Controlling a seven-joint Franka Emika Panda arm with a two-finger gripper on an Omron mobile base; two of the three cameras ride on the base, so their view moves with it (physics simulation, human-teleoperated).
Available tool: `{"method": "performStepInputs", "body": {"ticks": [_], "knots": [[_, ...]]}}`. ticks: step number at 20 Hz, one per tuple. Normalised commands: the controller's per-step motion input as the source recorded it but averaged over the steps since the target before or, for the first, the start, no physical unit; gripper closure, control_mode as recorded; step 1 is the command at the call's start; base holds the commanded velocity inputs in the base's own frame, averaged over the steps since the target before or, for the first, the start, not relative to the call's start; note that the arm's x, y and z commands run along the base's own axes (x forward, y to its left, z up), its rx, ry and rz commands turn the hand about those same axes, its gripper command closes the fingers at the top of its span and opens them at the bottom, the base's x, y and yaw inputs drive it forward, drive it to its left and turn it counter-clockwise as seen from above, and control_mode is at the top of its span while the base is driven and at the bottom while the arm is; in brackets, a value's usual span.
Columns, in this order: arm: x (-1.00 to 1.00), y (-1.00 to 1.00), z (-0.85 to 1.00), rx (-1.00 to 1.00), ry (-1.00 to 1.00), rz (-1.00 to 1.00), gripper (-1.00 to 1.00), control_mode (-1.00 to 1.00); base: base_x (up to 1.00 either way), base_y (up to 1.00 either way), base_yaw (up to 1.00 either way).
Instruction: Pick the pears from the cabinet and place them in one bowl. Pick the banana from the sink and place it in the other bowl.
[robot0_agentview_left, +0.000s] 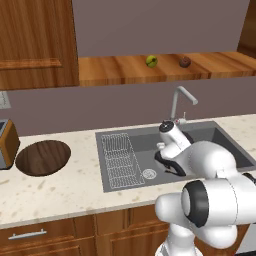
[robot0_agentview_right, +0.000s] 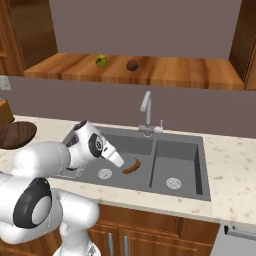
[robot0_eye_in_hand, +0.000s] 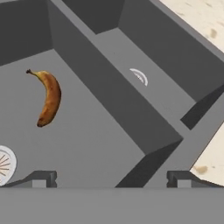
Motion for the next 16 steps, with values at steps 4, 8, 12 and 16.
{"method": "performStepInputs", "body": {"ticks": [4,8,12,16], "knots": [[0.11,-0.03,-0.13,-0.01,-0.04,0.00,-1.00,-1.00,0.00,0.00,0.00],[0.11,-0.03,-0.10,0.00,-0.02,0.00,-1.00,-1.00,0.00,0.00,0.00],[0.15,-0.03,-0.14,-0.01,0.00,0.00,-1.00,-1.00,0.00,0.00,0.00],[0.19,-0.05,-0.17,-0.01,0.00,0.00,-1.00,-1.00,0.00,0.00,0.00]]}}
